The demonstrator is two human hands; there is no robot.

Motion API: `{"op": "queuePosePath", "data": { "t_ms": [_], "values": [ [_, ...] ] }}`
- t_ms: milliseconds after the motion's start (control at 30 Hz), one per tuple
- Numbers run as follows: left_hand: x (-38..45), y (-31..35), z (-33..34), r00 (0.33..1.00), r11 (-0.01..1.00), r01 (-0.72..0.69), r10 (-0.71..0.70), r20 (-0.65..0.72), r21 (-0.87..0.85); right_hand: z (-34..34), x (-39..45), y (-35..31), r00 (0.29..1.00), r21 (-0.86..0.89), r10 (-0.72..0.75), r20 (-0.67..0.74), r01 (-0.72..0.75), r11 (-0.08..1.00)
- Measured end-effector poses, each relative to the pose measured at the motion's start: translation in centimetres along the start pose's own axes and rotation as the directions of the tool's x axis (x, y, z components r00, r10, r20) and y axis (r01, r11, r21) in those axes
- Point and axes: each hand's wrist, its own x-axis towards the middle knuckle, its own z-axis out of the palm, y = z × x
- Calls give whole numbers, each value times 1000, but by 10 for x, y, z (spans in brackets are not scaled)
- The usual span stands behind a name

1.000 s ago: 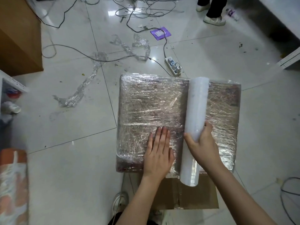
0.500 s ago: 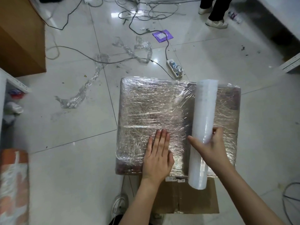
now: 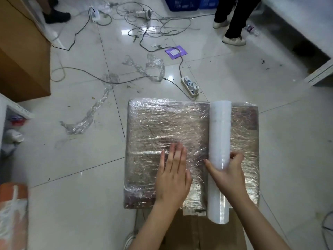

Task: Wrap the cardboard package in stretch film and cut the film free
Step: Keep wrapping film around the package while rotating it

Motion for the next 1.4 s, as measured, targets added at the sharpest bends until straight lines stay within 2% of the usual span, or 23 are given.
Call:
{"op": "queuePosePath", "data": {
  "t_ms": [167,400,500,600,667,733,800,933,1033,1100,1200,1233,1400],
  "values": [
    [11,-8,24,999,998,-5,3,49,57,-2,-1,-1,999,59,50,-5,-50,997],
    [2,-5,23,998,999,6,-9,65,38,-6,-2,-8,988,-237,87,-131,-117,964],
    [-1,-2,14,999,998,9,-7,52,-55,-5,0,-6,988,-316,65,-138,-106,943],
    [8,-11,0,999,990,37,-40,-17,-138,-4,3,-4,987,-308,72,-146,-114,944],
    [25,-33,-10,997,998,56,-58,-49,-43,-4,5,-3,986,-302,67,-152,-111,947],
    [46,-61,-13,997,994,68,-66,-31,84,-3,6,-2,987,-307,59,-153,-104,946],
    [56,-77,-11,998,989,66,-66,-3,131,-2,7,-2,987,-301,51,-154,-96,949],
    [60,-72,-15,995,987,93,-95,10,134,-1,11,-5,987,-272,50,-150,-90,958],
    [89,-60,-31,988,983,142,-134,-72,116,-2,14,-2,988,-240,50,-147,-85,967],
    [113,-48,-31,991,991,100,-91,-98,91,-2,13,-1,988,-234,53,-146,-87,968],
    [131,-24,-13,996,986,-92,91,15,139,-1,10,3,986,-226,48,-159,-84,970],
    [132,-20,-8,993,983,-117,112,44,141,-1,9,4,985,-224,47,-164,-84,971],
    [137,-23,-12,984,984,-111,88,157,140,-1,16,4,990,-215,34,-140,-64,975]
  ]
}}
